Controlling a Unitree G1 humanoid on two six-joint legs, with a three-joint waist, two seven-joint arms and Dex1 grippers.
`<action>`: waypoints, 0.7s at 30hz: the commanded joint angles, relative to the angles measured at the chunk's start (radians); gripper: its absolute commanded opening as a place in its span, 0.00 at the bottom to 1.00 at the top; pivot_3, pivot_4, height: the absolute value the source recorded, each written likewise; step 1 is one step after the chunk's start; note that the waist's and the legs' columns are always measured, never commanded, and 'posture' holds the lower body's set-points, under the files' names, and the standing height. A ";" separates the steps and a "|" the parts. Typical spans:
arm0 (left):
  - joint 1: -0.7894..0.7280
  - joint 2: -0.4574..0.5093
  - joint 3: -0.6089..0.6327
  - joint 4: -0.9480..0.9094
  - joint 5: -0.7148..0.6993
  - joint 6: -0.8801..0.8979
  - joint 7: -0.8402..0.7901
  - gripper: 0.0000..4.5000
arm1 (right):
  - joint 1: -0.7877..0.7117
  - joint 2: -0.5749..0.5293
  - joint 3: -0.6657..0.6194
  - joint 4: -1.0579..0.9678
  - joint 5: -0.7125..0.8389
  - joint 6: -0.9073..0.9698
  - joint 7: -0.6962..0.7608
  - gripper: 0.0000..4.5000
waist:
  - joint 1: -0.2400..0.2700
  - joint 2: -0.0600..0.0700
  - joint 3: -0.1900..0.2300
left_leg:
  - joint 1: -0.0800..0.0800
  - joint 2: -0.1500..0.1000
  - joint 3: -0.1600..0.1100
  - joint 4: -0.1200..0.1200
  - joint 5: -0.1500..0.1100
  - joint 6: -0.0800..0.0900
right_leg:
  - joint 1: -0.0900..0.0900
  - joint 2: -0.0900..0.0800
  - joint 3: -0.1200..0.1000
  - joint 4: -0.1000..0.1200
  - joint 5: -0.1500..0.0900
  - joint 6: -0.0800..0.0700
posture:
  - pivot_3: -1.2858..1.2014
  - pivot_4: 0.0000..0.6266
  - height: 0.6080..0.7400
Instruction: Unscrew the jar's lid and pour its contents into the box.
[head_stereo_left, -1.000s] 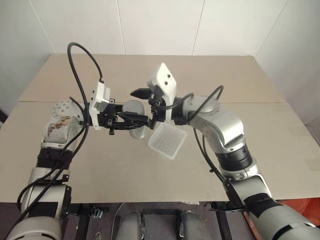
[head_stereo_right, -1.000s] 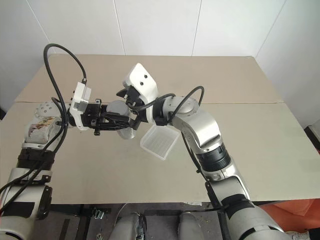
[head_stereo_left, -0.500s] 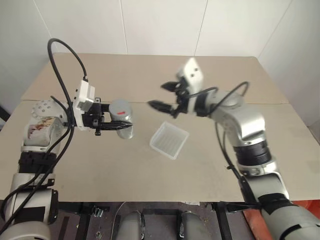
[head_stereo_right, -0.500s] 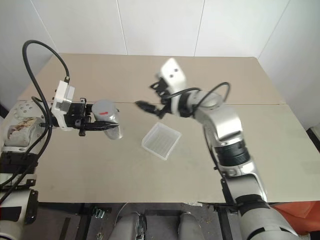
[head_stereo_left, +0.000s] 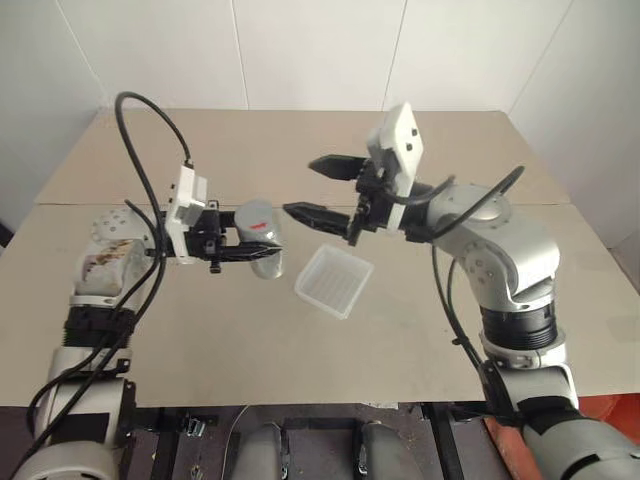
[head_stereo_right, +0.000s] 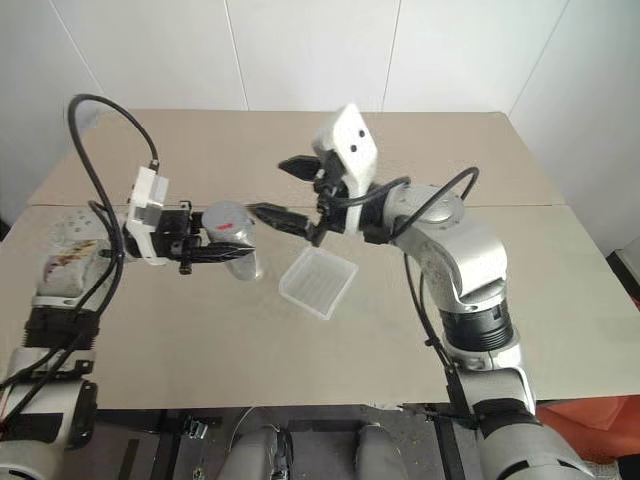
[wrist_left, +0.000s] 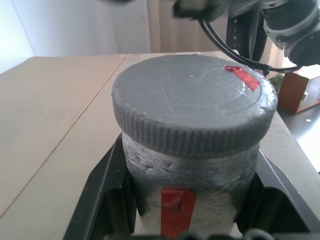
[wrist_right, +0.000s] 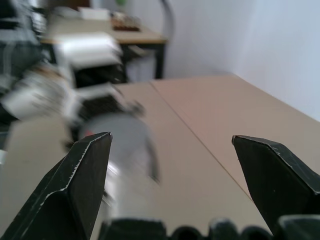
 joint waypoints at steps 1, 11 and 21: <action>-0.050 -0.012 -0.001 0.002 0.003 -0.007 -0.002 0.45 | -0.043 0.036 0.026 -0.035 0.019 0.022 -0.032 0.99 | 0.001 0.000 0.000 | 0.000 0.000 0.000 0.000 0.000 0.000 | 0.000 0.000 0.000 0.000 0.000 0.000 | 0.52 0.24 1.00; -0.067 -0.027 0.001 -0.004 -0.002 0.003 -0.014 0.45 | -0.095 0.105 0.102 0.125 -0.045 -0.046 -0.017 0.99 | 0.000 0.000 0.000 | 0.000 0.000 0.000 0.000 0.000 0.000 | 0.000 0.000 0.000 0.000 0.000 0.000 | 0.52 0.24 1.00; -0.031 0.005 0.023 -0.058 -0.028 0.040 -0.030 0.45 | -0.105 0.136 0.092 0.262 -0.060 -0.160 0.079 0.99 | 0.000 0.000 0.000 | 0.000 0.000 0.000 0.000 0.000 0.000 | 0.000 0.000 0.000 0.000 0.000 0.000 | 0.52 0.24 1.00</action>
